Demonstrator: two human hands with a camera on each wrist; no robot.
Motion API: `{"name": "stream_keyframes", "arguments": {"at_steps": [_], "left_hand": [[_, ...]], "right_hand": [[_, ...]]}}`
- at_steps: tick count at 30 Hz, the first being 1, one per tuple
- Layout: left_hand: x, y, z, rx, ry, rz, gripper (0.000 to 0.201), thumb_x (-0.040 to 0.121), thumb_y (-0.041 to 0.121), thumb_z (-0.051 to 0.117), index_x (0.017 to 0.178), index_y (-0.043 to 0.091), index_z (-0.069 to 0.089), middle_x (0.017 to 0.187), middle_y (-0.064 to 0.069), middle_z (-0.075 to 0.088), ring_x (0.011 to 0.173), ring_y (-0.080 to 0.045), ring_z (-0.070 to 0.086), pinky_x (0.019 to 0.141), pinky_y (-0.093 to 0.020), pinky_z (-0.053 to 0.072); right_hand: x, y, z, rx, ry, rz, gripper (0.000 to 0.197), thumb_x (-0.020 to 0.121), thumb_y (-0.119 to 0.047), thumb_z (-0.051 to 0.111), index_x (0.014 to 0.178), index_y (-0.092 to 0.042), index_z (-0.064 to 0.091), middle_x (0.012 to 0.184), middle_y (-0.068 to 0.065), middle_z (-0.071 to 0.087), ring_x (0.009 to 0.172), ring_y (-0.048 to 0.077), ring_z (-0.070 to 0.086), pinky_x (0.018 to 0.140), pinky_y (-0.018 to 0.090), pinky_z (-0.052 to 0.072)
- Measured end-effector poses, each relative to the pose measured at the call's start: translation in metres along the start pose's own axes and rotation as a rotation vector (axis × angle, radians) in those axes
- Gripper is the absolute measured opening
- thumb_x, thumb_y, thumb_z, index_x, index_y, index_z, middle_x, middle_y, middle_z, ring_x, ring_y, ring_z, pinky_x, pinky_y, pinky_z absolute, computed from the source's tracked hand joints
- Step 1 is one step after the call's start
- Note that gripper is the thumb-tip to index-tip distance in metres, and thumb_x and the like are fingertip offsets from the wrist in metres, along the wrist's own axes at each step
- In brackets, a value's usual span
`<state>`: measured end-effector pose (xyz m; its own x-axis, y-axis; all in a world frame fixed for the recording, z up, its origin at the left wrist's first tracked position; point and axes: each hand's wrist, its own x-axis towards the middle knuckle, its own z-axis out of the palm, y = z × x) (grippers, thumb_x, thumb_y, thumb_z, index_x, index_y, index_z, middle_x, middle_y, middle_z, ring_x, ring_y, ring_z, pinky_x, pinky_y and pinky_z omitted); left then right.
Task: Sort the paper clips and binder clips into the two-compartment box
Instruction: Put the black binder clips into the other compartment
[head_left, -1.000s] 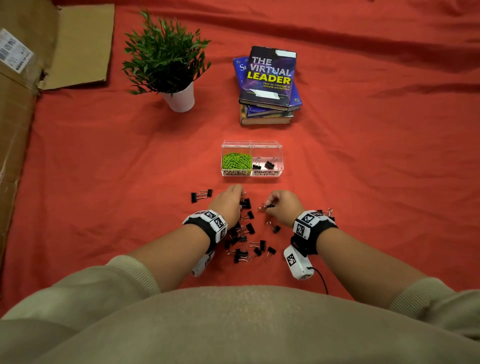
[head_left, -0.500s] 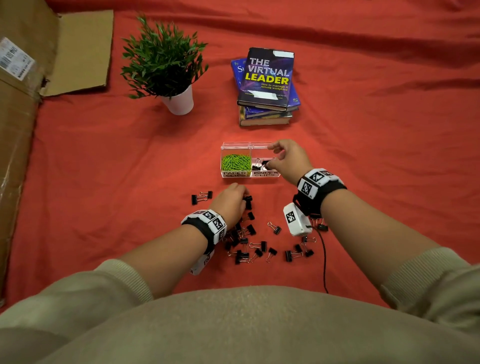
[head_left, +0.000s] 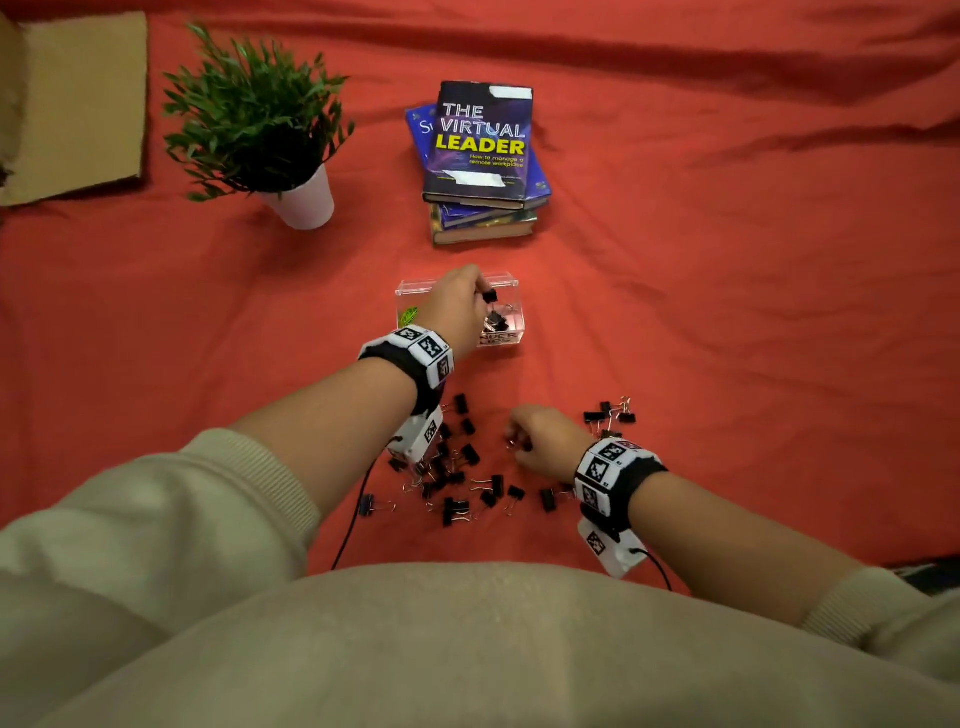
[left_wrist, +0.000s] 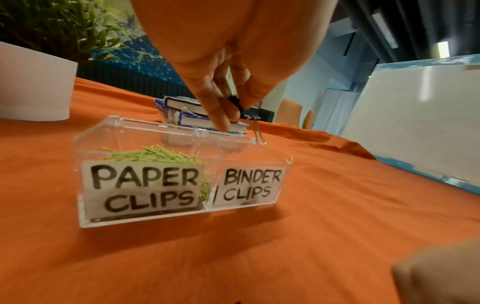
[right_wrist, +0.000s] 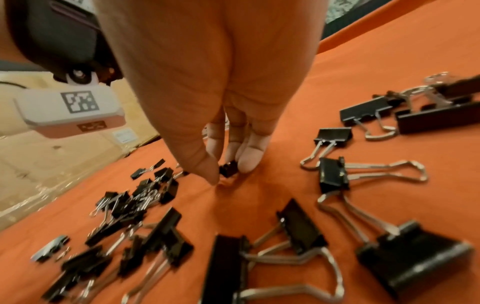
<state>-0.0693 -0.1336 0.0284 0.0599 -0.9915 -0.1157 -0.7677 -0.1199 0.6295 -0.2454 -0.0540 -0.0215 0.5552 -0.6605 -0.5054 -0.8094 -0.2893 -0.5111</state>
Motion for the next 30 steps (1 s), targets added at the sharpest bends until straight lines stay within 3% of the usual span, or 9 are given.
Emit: {"name": "stream_keyframes", "arguments": {"at_steps": [4,8,11,13,15,17,20,23,30], "left_hand": [[0.003,-0.004,0.003,0.03,-0.037,0.014,0.02,0.091,0.007,0.047,0.105,0.009,0.061,0.11,-0.008,0.062,0.1,-0.024,0.059,0.084,-0.028,0.044],[-0.023,-0.009,0.011,0.069,-0.052,0.098,0.013,0.086,0.012,0.055,0.099,0.013,0.058,0.107,-0.003,0.056,0.095,-0.019,0.056,0.083,-0.029,0.046],[-0.052,-0.019,0.021,0.174,-0.204,0.105,0.02,0.085,0.024,0.058,0.104,0.021,0.054,0.111,0.003,0.052,0.1,-0.014,0.053,0.084,-0.03,0.048],[-0.068,-0.029,0.028,0.291,-0.33,0.069,0.036,0.082,0.031,0.063,0.116,0.024,0.052,0.119,0.003,0.048,0.109,-0.015,0.048,0.087,-0.031,0.049],[-0.08,-0.038,0.033,0.386,-0.411,0.039,0.053,0.078,0.037,0.067,0.126,0.025,0.047,0.124,-0.001,0.042,0.115,-0.019,0.042,0.09,-0.036,0.05],[-0.088,-0.043,0.036,0.413,-0.454,0.014,0.058,0.078,0.037,0.069,0.129,0.026,0.046,0.124,-0.003,0.04,0.117,-0.023,0.041,0.091,-0.041,0.05],[-0.094,-0.042,0.039,0.438,-0.463,0.01,0.05,0.083,0.03,0.067,0.128,0.023,0.047,0.123,-0.006,0.039,0.115,-0.026,0.044,0.089,-0.043,0.05],[-0.095,-0.041,0.043,0.442,-0.452,0.022,0.039,0.084,0.021,0.065,0.12,0.016,0.05,0.12,-0.009,0.04,0.113,-0.029,0.046,0.088,-0.044,0.05],[-0.095,-0.045,0.041,0.38,-0.442,0.004,0.026,0.083,0.023,0.068,0.104,0.013,0.055,0.113,-0.009,0.038,0.102,-0.028,0.048,0.085,-0.044,0.05]], "right_hand": [[-0.003,0.021,-0.016,0.098,0.161,0.11,0.025,0.08,-0.011,0.061,0.105,-0.009,0.061,0.103,0.009,0.06,0.095,0.022,0.058,0.086,0.029,0.047],[-0.01,0.061,-0.039,0.143,0.337,0.365,0.028,0.084,-0.012,0.06,0.111,-0.007,0.06,0.114,0.013,0.052,0.102,0.028,0.058,0.096,0.038,0.047],[-0.02,0.08,-0.043,0.106,0.363,0.523,0.033,0.085,-0.01,0.059,0.117,-0.005,0.056,0.121,0.016,0.047,0.113,0.034,0.05,0.101,0.04,0.043],[-0.024,0.082,-0.04,0.086,0.355,0.575,0.037,0.085,-0.013,0.058,0.121,-0.008,0.053,0.125,0.017,0.043,0.118,0.036,0.045,0.101,0.042,0.04],[-0.025,0.075,-0.036,0.078,0.342,0.576,0.041,0.084,-0.021,0.057,0.123,-0.011,0.05,0.126,0.016,0.041,0.12,0.036,0.039,0.101,0.041,0.037],[-0.025,0.064,-0.032,0.087,0.321,0.547,0.046,0.082,-0.028,0.061,0.124,-0.014,0.049,0.127,0.013,0.039,0.121,0.033,0.036,0.1,0.04,0.038],[-0.024,0.047,-0.023,0.073,0.248,0.47,0.053,0.074,-0.03,0.071,0.12,-0.019,0.049,0.123,0.008,0.036,0.117,0.027,0.036,0.093,0.036,0.042],[-0.021,0.037,-0.013,0.043,0.205,0.397,0.044,0.074,-0.02,0.071,0.113,-0.017,0.052,0.121,0.008,0.036,0.11,0.027,0.039,0.09,0.033,0.042],[-0.016,0.031,-0.006,0.036,0.171,0.308,0.028,0.074,-0.021,0.069,0.095,-0.015,0.052,0.105,0.002,0.036,0.097,0.024,0.043,0.081,0.032,0.044]]}}
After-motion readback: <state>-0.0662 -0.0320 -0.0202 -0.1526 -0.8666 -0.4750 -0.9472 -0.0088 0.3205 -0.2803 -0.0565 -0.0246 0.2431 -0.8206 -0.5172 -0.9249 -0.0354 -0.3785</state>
